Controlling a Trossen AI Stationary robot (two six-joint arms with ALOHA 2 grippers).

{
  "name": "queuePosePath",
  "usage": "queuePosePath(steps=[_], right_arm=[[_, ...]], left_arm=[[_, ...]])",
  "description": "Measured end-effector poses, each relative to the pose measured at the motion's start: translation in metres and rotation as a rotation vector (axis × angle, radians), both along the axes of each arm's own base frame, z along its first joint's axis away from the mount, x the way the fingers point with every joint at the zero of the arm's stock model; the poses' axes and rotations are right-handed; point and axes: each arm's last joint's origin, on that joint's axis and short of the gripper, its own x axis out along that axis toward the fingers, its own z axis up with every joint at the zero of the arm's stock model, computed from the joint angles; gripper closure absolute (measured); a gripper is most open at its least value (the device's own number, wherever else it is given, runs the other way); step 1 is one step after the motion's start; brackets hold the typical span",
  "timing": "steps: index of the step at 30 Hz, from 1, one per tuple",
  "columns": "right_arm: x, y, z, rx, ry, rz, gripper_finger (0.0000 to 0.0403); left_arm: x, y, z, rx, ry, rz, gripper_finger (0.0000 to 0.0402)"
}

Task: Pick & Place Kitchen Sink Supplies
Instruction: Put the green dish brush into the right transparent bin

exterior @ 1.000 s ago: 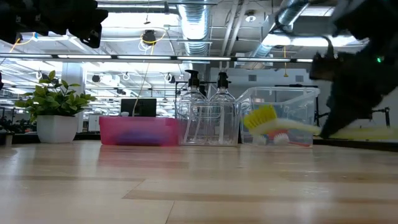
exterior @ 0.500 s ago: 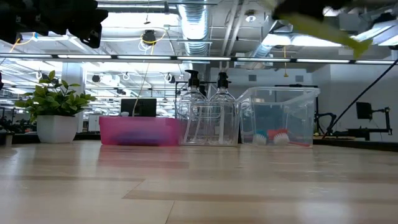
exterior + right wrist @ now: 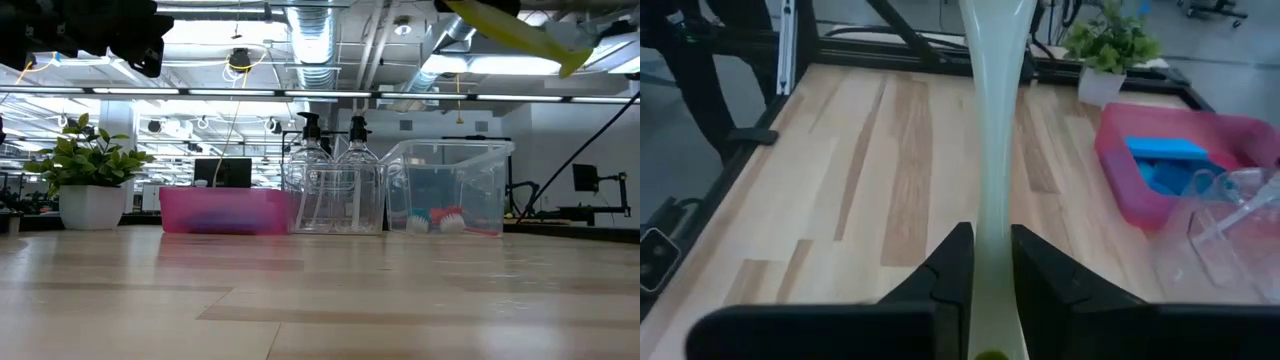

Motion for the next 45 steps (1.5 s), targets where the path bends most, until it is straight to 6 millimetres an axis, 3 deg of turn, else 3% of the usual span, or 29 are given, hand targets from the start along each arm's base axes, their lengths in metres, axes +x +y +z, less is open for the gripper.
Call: queuePosePath(steps=[5,14,23,32,39,45], right_arm=[[0.001,-0.005,0.003,-0.083,-0.044,-0.127,0.0356],[0.0,-0.034,0.013,-0.245,-0.203,-0.803,0.0356],[0.01,-0.063,0.018,-0.264,-0.203,-0.912,0.0356],[0.017,-0.124,0.034,-0.366,-0.198,-1.154,0.0356],[0.012,-0.17,0.033,-0.307,-0.223,-1.251,0.0355],[0.005,-0.195,0.024,-0.229,-0.205,-1.296,0.0355]], left_arm=[[0.0,0.0,0.0,0.0,-0.001,0.0,0.0284],[0.0,0.0,0.0,0.0,-0.003,0.0,0.0284],[0.0,0.0,0.001,0.003,-0.007,0.0,0.0284],[0.0,0.0,0.002,0.002,-0.021,0.0,0.0284],[0.0,0.0,0.004,0.01,-0.042,0.0,0.0284],[0.0,0.0,0.004,0.02,-0.05,0.0,0.0284]])
